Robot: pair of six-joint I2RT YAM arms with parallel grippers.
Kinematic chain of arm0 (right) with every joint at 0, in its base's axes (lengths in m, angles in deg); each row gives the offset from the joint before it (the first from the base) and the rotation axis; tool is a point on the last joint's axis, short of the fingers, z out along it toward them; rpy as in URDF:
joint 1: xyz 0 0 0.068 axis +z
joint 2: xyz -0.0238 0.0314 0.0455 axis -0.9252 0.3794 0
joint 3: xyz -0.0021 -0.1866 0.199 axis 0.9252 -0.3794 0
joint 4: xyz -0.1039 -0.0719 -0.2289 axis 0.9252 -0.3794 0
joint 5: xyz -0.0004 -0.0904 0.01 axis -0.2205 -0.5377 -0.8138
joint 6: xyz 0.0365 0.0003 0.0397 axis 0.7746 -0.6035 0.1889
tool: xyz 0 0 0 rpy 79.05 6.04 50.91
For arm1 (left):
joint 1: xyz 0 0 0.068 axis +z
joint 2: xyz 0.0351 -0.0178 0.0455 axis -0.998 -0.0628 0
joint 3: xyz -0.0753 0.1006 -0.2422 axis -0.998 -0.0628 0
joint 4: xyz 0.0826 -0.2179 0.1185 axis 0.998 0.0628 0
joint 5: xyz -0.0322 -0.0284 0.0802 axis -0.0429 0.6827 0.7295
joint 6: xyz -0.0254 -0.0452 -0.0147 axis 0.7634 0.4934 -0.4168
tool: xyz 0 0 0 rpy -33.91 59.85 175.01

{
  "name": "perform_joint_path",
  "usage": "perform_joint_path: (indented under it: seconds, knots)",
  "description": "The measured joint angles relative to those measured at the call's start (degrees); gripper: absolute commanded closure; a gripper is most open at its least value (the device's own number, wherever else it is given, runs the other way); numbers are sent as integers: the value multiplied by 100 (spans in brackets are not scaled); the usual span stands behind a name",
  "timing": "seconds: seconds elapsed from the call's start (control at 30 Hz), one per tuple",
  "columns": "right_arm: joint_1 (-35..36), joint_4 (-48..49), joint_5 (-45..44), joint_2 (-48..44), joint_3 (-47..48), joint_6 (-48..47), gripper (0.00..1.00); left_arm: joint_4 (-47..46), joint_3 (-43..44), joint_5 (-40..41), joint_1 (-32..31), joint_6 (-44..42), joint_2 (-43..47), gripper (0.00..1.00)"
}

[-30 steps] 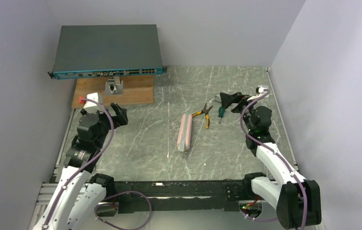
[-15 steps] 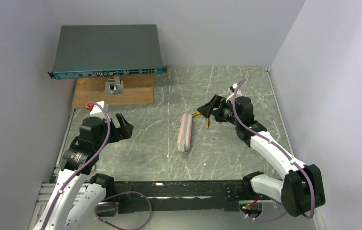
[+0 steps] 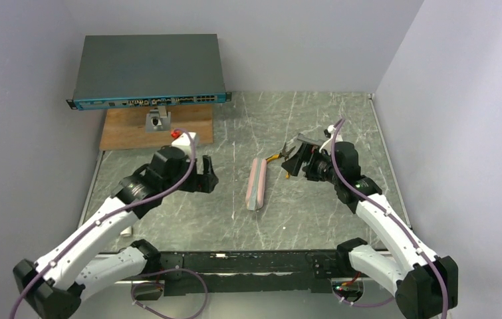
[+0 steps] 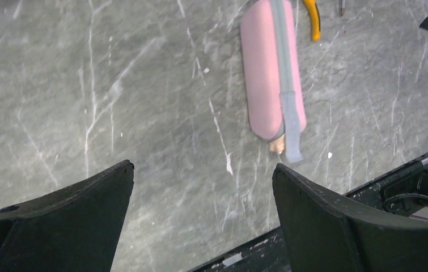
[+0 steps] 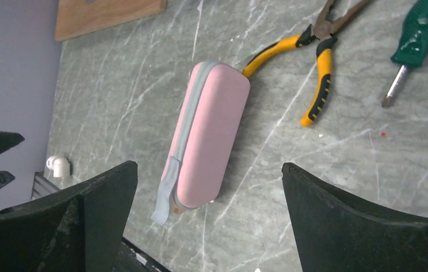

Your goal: Open the umbrella

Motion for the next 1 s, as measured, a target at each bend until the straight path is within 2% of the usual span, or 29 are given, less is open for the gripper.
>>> perform_joint_path:
  seconds: [0.27, 0.47, 0.73, 1.0]
  knots:
    - [0, -848, -223, -208, 76, -48, 0, -260, 990, 719, -1040, -59, -1567, 6]
    - [0, -1480, -365, -72, 380, -162, 0, -407, 1388, 1003, -1488, -44, -2785, 6]
    - [0, -1716, -262, -323, 387, -227, 0, -625, 1823, 1097, -1759, -24, -4096, 6]
    - [0, -1921, -260, -396, 387, -326, 0, -844, 1954, 981, -1843, 118, -4763, 7]
